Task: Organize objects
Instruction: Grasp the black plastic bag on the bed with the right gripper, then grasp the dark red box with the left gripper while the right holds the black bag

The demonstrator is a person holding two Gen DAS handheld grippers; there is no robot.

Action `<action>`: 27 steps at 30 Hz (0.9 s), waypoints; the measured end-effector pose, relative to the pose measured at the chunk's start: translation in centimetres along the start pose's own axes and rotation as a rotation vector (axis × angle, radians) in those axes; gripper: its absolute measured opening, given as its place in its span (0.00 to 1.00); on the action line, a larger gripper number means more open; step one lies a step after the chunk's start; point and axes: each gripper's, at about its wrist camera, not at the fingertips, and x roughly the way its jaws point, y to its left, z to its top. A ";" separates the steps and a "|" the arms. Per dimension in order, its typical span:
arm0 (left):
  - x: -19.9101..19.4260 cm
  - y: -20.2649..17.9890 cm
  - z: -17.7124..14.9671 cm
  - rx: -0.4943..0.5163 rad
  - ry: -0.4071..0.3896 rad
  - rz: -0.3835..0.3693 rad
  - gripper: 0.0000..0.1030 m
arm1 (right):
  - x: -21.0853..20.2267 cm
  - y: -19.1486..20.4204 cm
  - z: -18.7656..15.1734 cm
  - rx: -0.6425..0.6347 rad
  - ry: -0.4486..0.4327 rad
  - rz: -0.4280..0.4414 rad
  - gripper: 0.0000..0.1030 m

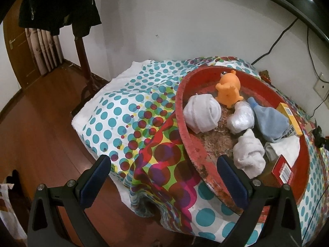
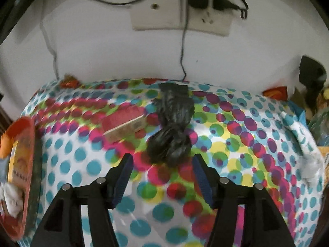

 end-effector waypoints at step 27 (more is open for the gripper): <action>-2.8 -6.8 0.3 0.160 -0.046 -0.053 1.00 | 2.4 -2.2 -1.1 -0.091 -0.033 0.003 0.32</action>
